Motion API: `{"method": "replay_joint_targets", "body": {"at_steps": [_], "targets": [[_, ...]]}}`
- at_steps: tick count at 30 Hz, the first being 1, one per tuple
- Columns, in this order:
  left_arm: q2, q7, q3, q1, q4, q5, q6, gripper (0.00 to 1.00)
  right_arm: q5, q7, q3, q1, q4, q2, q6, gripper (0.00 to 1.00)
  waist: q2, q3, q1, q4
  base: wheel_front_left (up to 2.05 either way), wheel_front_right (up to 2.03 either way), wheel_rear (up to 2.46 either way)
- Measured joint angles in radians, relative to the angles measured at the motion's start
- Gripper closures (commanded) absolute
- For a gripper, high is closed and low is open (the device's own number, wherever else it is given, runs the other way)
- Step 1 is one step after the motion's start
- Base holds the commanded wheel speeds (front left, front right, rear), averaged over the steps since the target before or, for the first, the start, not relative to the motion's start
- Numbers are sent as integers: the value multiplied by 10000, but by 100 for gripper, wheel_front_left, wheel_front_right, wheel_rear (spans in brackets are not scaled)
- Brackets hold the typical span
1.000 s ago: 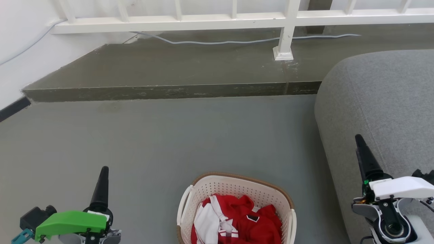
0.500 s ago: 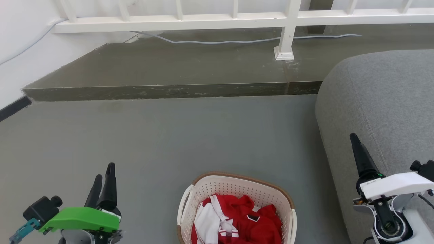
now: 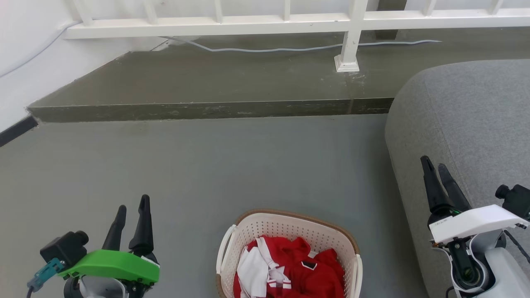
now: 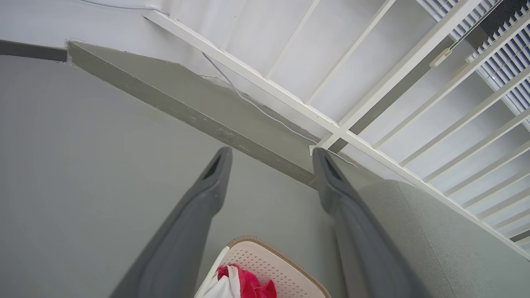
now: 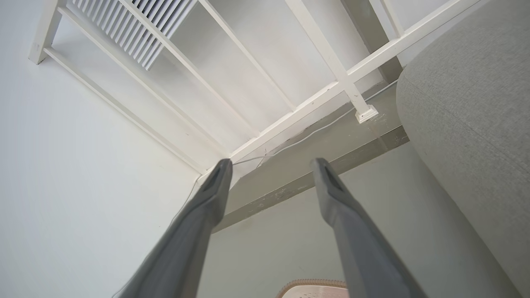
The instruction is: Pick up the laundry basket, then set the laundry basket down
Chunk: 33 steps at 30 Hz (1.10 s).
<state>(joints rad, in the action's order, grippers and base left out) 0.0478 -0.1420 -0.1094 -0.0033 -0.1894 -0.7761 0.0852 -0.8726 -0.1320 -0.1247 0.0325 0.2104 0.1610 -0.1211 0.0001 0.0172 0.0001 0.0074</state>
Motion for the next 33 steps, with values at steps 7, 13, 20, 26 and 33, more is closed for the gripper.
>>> {"method": "replay_joint_targets", "body": {"at_steps": [7, 13, 20, 26, 33], "targets": [[-4, -178, -138, 0, 171, 794, -115, 0, 1026, -190, -67, 0, -19, -40, 77, 0, 0, 39, 0, 4, 0, 0, 0], [-8, -382, -244, 0, 314, 1572, -165, 0, 1875, -416, -111, 1, -58, -102, 75, 0, 0, 55, 0, 3, 0, 0, 0], [-10, -594, -384, 0, 447, 2489, -199, 0, 2826, -623, -142, 2, -98, -132, 73, 0, 0, 55, 0, 6, 0, 0, 0], [-12, -736, -577, 0, 619, 3055, -326, 0, 3626, -802, -186, 3, -98, -182, 73, 0, 0, 46, 0, 18, 0, 0, 0], [-12, -978, -759, 1, 786, 3800, -420, 0, 4612, -1024, -249, 3, -115, -268, 71, 0, 0, 45, 0, 21, 0, 0, 0]]}}
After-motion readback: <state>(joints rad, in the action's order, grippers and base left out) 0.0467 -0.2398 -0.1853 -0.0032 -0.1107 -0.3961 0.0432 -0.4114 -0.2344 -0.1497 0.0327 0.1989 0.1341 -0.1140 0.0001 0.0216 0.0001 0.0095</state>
